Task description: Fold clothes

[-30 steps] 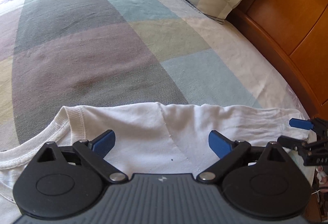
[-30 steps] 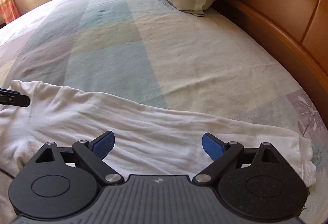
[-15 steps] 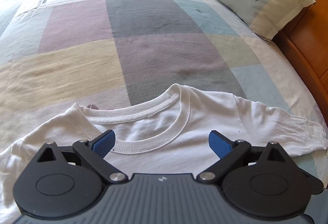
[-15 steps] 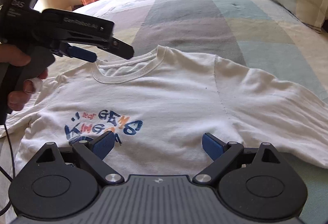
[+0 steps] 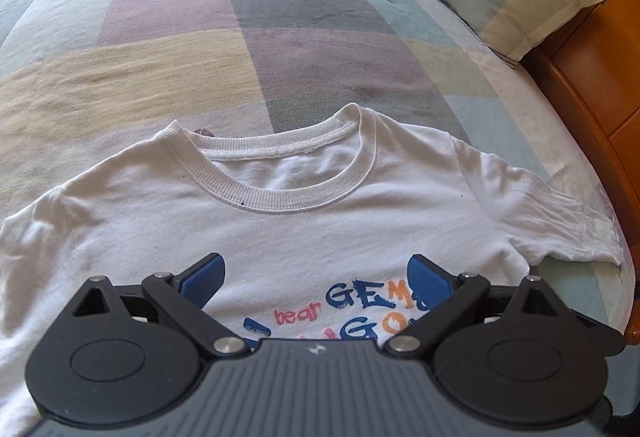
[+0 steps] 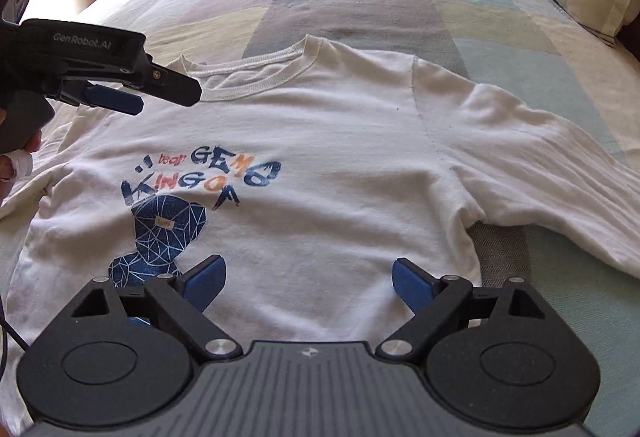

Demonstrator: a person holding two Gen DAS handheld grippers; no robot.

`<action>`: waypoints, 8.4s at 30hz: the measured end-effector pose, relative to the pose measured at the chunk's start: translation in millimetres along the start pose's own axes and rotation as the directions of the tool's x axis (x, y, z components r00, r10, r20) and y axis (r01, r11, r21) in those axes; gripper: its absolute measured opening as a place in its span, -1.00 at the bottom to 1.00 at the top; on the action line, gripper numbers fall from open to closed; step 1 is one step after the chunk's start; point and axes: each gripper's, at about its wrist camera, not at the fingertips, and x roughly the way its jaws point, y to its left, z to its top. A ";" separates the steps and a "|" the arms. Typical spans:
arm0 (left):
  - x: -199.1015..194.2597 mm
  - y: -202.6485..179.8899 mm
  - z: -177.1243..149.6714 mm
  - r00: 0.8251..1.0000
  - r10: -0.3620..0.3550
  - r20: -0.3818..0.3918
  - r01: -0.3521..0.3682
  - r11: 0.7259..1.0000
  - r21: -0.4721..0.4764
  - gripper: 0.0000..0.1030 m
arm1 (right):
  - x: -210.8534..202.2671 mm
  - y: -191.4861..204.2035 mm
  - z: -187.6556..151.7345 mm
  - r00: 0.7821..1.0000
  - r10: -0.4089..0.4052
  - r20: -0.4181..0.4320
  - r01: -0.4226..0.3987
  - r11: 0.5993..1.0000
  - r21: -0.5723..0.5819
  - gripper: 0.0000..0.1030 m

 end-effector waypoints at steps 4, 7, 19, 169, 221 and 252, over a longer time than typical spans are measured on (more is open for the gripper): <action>-4.9 0.3 -3.5 0.999 0.033 -0.003 -0.032 0.995 0.099 0.89 | -9.1 -11.9 -19.9 0.998 -0.059 -0.011 0.059 0.998 -0.013 0.87; -8.1 2.3 -5.3 0.999 0.044 -0.010 -0.043 0.991 0.125 0.89 | -21.7 -22.3 -24.7 0.997 -0.062 -0.037 0.062 0.998 0.024 0.85; -19.0 37.2 -21.4 0.995 0.093 -0.028 -0.091 0.993 0.081 0.89 | -0.6 -19.3 83.2 0.981 -0.003 0.193 0.008 1.000 -0.026 0.90; -13.5 89.2 25.6 0.978 0.179 0.110 -0.172 0.983 -0.072 0.94 | 36.0 78.6 89.4 0.976 0.214 -0.037 -0.210 0.880 -0.425 1.00; -86.2 176.1 -102.7 0.987 0.107 0.123 -0.043 0.898 -0.439 0.96 | 54.6 141.0 42.8 0.989 0.143 -0.048 -0.148 0.855 -0.497 1.00; -115.6 262.3 -105.0 0.977 0.013 0.212 0.100 0.851 -0.516 0.98 | 72.0 320.6 49.6 0.953 0.294 -0.068 -0.185 0.391 -0.901 -0.43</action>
